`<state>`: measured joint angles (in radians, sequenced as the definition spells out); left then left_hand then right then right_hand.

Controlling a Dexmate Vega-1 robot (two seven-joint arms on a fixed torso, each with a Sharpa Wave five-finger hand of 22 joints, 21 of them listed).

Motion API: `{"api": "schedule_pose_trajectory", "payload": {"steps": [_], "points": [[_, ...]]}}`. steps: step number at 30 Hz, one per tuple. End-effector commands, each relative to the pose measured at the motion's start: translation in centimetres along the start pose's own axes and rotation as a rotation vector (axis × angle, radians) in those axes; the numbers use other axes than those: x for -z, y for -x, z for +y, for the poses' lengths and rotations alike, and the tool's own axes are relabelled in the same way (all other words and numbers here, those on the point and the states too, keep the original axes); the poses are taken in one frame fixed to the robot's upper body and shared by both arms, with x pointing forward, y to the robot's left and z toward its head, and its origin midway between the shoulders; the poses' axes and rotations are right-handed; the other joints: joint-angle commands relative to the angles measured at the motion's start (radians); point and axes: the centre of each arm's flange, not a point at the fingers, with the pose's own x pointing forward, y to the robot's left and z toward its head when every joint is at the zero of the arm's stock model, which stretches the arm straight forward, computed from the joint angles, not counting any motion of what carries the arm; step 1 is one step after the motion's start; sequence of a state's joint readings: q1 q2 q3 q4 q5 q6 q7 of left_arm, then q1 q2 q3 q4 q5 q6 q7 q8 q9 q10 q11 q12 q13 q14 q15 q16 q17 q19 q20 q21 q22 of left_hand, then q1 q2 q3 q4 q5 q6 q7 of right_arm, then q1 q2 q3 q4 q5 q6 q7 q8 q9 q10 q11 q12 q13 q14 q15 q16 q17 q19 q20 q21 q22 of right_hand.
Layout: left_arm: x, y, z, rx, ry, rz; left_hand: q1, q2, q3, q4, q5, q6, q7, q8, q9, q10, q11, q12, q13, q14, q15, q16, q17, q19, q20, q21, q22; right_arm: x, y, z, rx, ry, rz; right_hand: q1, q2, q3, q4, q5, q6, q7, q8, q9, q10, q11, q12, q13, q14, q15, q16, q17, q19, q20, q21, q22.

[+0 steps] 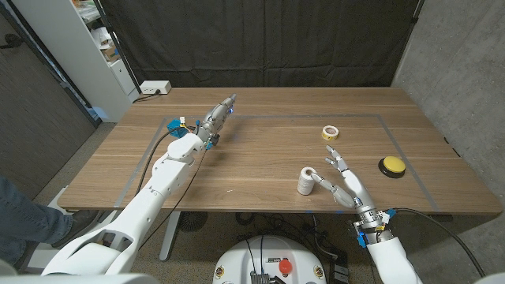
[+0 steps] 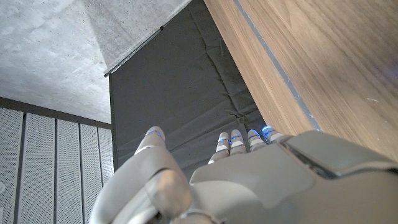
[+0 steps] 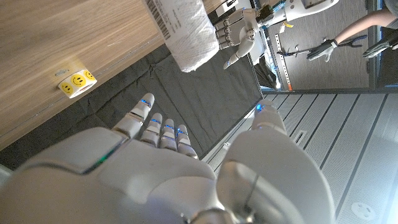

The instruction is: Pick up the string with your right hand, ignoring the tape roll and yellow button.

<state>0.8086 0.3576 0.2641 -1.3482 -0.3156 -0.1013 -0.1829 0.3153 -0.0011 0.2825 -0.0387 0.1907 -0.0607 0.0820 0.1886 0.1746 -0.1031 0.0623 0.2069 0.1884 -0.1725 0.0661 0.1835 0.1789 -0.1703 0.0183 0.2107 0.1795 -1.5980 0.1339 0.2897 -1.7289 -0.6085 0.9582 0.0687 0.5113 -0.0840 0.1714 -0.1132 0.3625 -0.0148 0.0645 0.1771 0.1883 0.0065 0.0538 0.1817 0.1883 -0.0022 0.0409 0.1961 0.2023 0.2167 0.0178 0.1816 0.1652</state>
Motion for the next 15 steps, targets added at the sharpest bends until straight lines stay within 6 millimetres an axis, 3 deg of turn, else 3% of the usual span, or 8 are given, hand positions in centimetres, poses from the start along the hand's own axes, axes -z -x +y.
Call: {"api": "schedule_pose_trajectory", "payload": {"steps": [1, 15], "points": [[0.09, 0.08, -0.17, -0.002, 0.000, 0.005, -0.001, 0.009, 0.004, -0.006, -0.004, 0.000, 0.007, -0.001, 0.005, -0.006, -0.003, 0.000, 0.003, -0.025, 0.008, 0.003, 0.002, -0.088, 0.005, -0.002, 0.001, -0.08, 0.22, 0.56, -0.001, 0.063, -0.002, 0.006, -0.004, 0.001, -0.005, 0.007, -0.011, 0.002, 0.000, 0.003, -0.008, 0.003, 0.002, 0.002, -0.007, 0.001, -0.001, 0.005, -0.005, -0.001, -0.001, 0.004], [0.09, 0.09, -0.22, 0.002, -0.002, 0.003, -0.002, 0.010, 0.003, -0.008, -0.004, 0.001, 0.008, -0.001, 0.005, -0.008, 0.000, 0.000, 0.003, -0.028, 0.009, 0.003, 0.002, -0.090, 0.005, -0.004, 0.001, -0.09, 0.33, 1.53, -0.013, 0.099, 0.001, 0.011, -0.006, -0.002, -0.007, 0.017, -0.020, -0.002, 0.003, 0.003, -0.006, 0.004, 0.006, 0.003, 0.002, 0.002, 0.005, 0.006, 0.008, 0.005, 0.006, 0.004]]}}
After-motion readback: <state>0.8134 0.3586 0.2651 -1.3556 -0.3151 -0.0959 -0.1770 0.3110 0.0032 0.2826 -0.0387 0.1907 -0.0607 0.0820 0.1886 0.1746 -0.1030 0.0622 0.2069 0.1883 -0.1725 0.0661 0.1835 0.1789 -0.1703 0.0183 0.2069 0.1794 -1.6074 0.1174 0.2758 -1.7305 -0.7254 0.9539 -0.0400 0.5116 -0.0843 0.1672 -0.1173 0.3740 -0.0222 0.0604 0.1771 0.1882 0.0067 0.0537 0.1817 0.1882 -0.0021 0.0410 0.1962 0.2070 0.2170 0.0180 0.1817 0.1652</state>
